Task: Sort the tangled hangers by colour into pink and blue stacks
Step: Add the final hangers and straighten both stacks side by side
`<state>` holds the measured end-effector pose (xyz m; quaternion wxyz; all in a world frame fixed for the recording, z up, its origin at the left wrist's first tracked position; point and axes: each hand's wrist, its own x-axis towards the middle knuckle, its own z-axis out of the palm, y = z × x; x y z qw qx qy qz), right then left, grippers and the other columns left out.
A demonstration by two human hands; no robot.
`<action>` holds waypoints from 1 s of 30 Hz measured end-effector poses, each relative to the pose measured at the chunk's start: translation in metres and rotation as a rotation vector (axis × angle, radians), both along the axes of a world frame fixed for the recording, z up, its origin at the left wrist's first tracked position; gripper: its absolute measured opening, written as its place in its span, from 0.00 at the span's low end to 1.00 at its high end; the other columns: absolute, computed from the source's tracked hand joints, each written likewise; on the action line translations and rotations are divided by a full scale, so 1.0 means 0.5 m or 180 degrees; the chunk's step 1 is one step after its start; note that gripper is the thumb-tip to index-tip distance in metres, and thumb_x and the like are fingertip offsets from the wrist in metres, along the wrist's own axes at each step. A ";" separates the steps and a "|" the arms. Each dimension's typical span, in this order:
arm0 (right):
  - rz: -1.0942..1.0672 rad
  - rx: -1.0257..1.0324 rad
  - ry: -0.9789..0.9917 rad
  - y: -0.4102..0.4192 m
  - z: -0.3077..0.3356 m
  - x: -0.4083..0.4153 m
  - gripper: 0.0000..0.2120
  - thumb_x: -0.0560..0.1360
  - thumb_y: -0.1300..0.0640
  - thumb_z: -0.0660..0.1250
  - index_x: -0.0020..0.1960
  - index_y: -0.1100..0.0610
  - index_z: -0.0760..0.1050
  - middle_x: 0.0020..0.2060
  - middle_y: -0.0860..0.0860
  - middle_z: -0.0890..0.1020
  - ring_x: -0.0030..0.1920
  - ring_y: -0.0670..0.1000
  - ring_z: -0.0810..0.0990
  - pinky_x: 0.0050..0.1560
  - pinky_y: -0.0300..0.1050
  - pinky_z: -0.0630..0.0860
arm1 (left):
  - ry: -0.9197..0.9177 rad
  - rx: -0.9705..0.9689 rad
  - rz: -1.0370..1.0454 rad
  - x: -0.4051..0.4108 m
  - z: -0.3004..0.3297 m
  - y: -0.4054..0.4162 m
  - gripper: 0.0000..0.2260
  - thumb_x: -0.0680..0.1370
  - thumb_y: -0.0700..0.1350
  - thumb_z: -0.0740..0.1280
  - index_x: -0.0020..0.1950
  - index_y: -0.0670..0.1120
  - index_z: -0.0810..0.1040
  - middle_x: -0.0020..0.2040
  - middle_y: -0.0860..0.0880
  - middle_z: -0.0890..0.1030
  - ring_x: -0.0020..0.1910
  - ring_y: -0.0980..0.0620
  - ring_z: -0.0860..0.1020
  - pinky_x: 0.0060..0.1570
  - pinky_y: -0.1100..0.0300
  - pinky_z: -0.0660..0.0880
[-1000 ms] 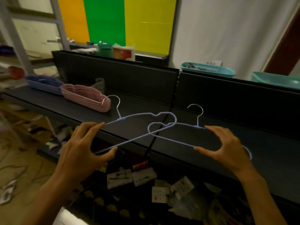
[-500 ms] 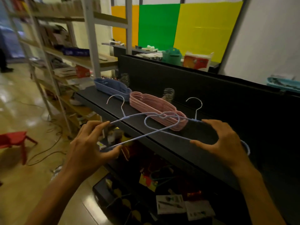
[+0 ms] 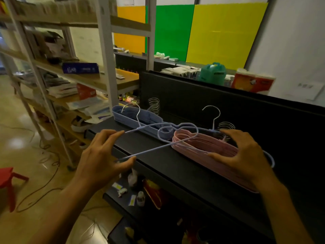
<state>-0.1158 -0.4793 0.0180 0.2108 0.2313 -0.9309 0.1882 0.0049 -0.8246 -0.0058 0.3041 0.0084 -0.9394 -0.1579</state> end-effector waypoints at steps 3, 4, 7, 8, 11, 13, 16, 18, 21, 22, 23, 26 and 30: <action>-0.0206 0.0016 0.0040 -0.052 -0.001 -0.031 0.39 0.61 0.36 0.72 0.66 0.55 0.70 0.60 0.56 0.76 0.60 0.55 0.73 0.59 0.50 0.70 | -0.0011 -0.0053 -0.0146 -0.066 0.001 -0.061 0.36 0.66 0.68 0.62 0.68 0.49 0.70 0.59 0.50 0.71 0.53 0.51 0.74 0.41 0.60 0.75; -0.0283 0.0013 0.0073 -0.070 -0.002 -0.039 0.39 0.61 0.37 0.72 0.66 0.55 0.71 0.60 0.56 0.76 0.60 0.56 0.74 0.59 0.50 0.70 | -0.0017 -0.0057 -0.0214 -0.088 0.000 -0.082 0.36 0.66 0.68 0.62 0.68 0.49 0.69 0.59 0.50 0.71 0.53 0.51 0.74 0.42 0.60 0.75; -0.0494 -0.0018 0.0149 -0.123 -0.001 -0.058 0.40 0.61 0.32 0.67 0.66 0.55 0.71 0.60 0.56 0.76 0.61 0.56 0.74 0.59 0.49 0.69 | -0.0015 -0.0054 -0.0419 -0.153 -0.007 -0.144 0.36 0.66 0.67 0.62 0.69 0.49 0.69 0.61 0.49 0.70 0.55 0.50 0.73 0.45 0.59 0.75; -0.0572 -0.0056 0.0123 -0.142 -0.002 -0.063 0.41 0.60 0.31 0.65 0.66 0.55 0.71 0.61 0.56 0.76 0.61 0.56 0.73 0.59 0.50 0.69 | -0.0003 -0.0065 -0.0508 -0.178 -0.010 -0.167 0.36 0.66 0.67 0.62 0.69 0.49 0.69 0.61 0.49 0.70 0.55 0.50 0.73 0.46 0.59 0.75; -0.0833 -0.0143 0.0079 -0.206 -0.013 -0.078 0.43 0.61 0.25 0.64 0.66 0.53 0.71 0.62 0.54 0.75 0.62 0.55 0.72 0.60 0.51 0.69 | -0.0068 -0.0052 -0.0857 -0.254 -0.014 -0.242 0.37 0.66 0.68 0.62 0.69 0.49 0.67 0.62 0.49 0.69 0.56 0.51 0.71 0.48 0.60 0.73; -0.1088 -0.0248 -0.0050 -0.244 -0.017 -0.085 0.40 0.61 0.30 0.69 0.67 0.51 0.70 0.64 0.53 0.74 0.63 0.54 0.71 0.61 0.51 0.69 | -0.0139 -0.0022 -0.1105 -0.302 -0.013 -0.287 0.36 0.66 0.68 0.62 0.69 0.50 0.67 0.62 0.49 0.68 0.56 0.52 0.71 0.49 0.61 0.72; -0.1384 -0.0312 -0.0110 -0.290 -0.024 -0.092 0.36 0.62 0.42 0.76 0.67 0.52 0.70 0.64 0.53 0.74 0.64 0.54 0.71 0.62 0.50 0.68 | -0.0200 -0.0019 -0.1401 -0.362 -0.013 -0.340 0.36 0.66 0.69 0.61 0.68 0.50 0.68 0.62 0.50 0.69 0.56 0.54 0.71 0.49 0.66 0.70; -0.1553 -0.0294 -0.0040 -0.311 -0.028 -0.096 0.35 0.63 0.43 0.76 0.66 0.53 0.71 0.63 0.54 0.75 0.63 0.55 0.71 0.61 0.51 0.69 | -0.0300 0.0048 -0.1614 -0.400 -0.014 -0.366 0.36 0.65 0.69 0.61 0.68 0.51 0.67 0.63 0.51 0.68 0.56 0.56 0.70 0.49 0.67 0.70; -0.1772 -0.0385 -0.0060 -0.329 -0.033 -0.102 0.36 0.62 0.37 0.72 0.65 0.52 0.72 0.61 0.53 0.75 0.62 0.55 0.72 0.61 0.53 0.71 | -0.0411 0.0024 -0.1827 -0.452 -0.014 -0.389 0.37 0.65 0.70 0.64 0.69 0.52 0.67 0.64 0.52 0.67 0.58 0.54 0.71 0.52 0.63 0.72; -0.1845 -0.0414 -0.0080 -0.330 -0.033 -0.102 0.36 0.61 0.36 0.71 0.65 0.52 0.72 0.61 0.53 0.76 0.62 0.55 0.72 0.61 0.54 0.72 | -0.0428 0.0007 -0.1918 -0.467 -0.013 -0.391 0.38 0.65 0.70 0.65 0.69 0.52 0.67 0.64 0.52 0.67 0.57 0.54 0.71 0.52 0.64 0.71; -0.1931 -0.0418 -0.0091 -0.330 -0.033 -0.102 0.37 0.61 0.35 0.71 0.65 0.51 0.72 0.61 0.53 0.75 0.62 0.55 0.72 0.61 0.54 0.72 | -0.0444 -0.0007 -0.2024 -0.481 -0.010 -0.391 0.38 0.64 0.70 0.65 0.69 0.52 0.67 0.63 0.52 0.67 0.57 0.56 0.70 0.51 0.66 0.69; -0.2257 -0.0460 -0.0074 -0.324 -0.032 -0.096 0.36 0.62 0.39 0.73 0.65 0.53 0.71 0.62 0.55 0.75 0.62 0.56 0.72 0.60 0.54 0.71 | -0.0579 -0.0109 -0.2307 -0.522 -0.002 -0.387 0.38 0.64 0.70 0.65 0.70 0.53 0.66 0.63 0.54 0.67 0.55 0.58 0.68 0.46 0.71 0.65; -0.2505 -0.0634 0.0026 -0.313 -0.023 -0.084 0.37 0.62 0.36 0.71 0.65 0.53 0.71 0.61 0.55 0.75 0.61 0.56 0.72 0.59 0.55 0.73 | -0.0455 -0.0342 -0.2434 -0.559 -0.005 -0.373 0.37 0.65 0.70 0.63 0.69 0.53 0.68 0.62 0.53 0.71 0.55 0.57 0.69 0.51 0.63 0.67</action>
